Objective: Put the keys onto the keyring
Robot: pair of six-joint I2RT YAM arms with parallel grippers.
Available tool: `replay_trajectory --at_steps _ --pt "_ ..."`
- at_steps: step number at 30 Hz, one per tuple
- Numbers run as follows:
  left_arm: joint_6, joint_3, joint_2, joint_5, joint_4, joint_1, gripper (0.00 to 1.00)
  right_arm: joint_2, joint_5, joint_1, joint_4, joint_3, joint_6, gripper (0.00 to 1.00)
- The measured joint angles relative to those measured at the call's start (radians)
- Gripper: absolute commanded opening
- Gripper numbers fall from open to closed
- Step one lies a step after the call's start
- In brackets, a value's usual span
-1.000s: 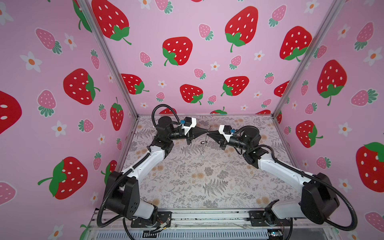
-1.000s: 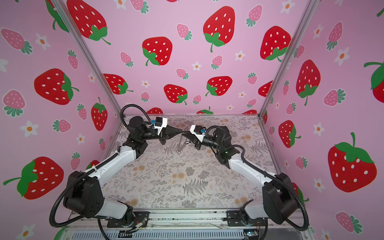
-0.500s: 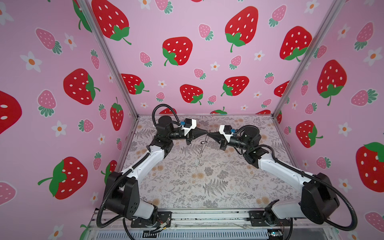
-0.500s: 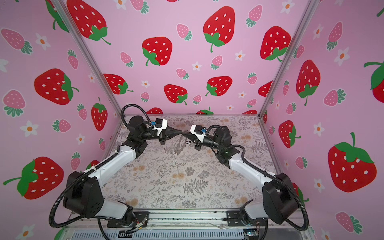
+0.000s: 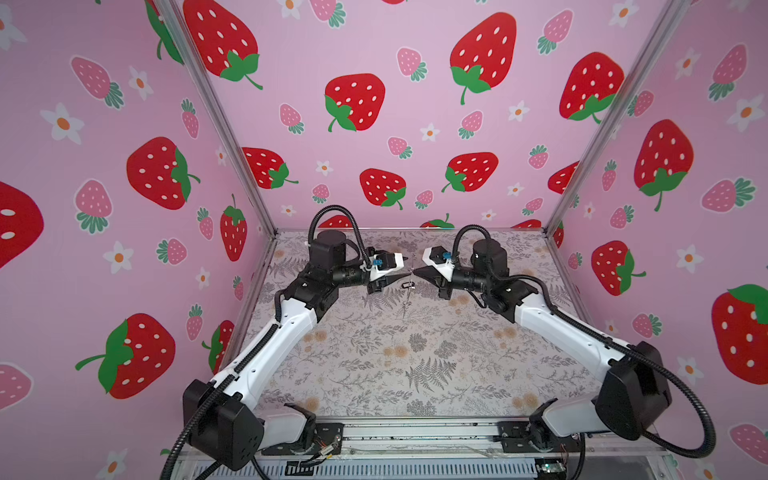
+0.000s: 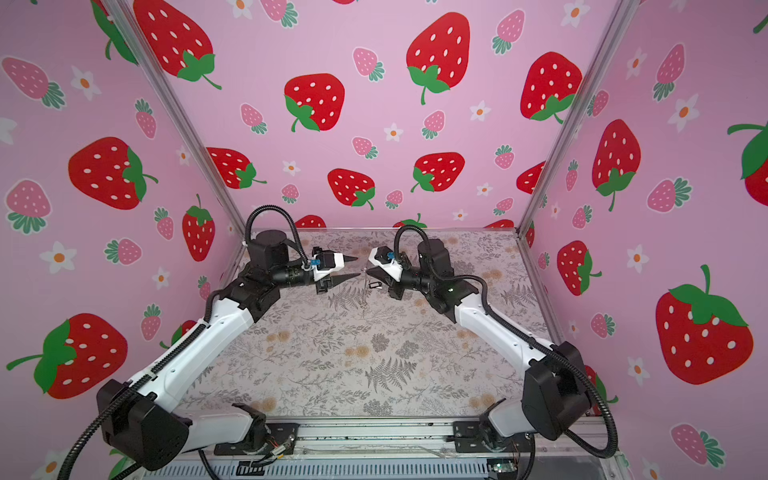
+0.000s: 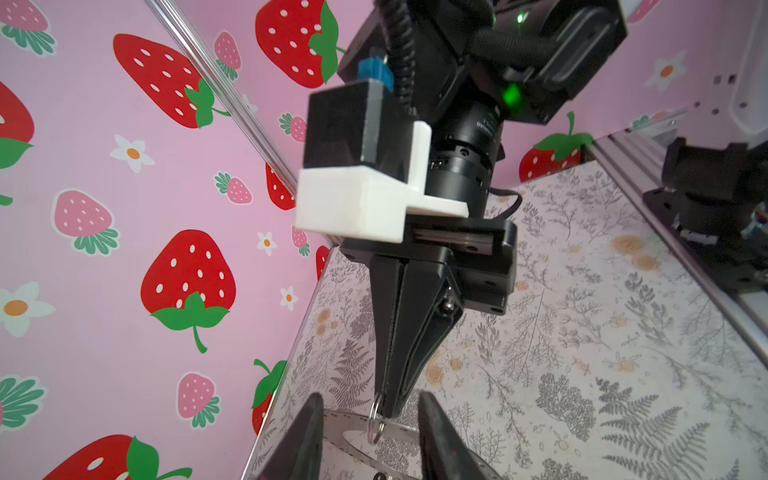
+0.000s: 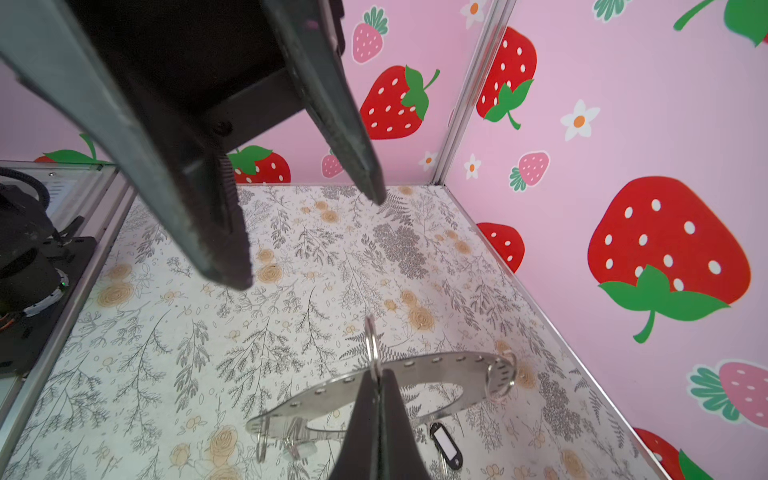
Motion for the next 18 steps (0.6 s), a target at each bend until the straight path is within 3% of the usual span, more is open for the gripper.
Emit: replay_trajectory --at_steps 8,18 --pt "0.12 0.04 0.045 -0.168 -0.132 -0.06 0.39 0.012 0.013 0.005 -0.073 0.014 -0.011 0.0" --pt "0.148 0.072 0.08 -0.238 -0.195 -0.069 0.33 0.012 0.017 0.016 -0.088 0.015 -0.023 0.0"
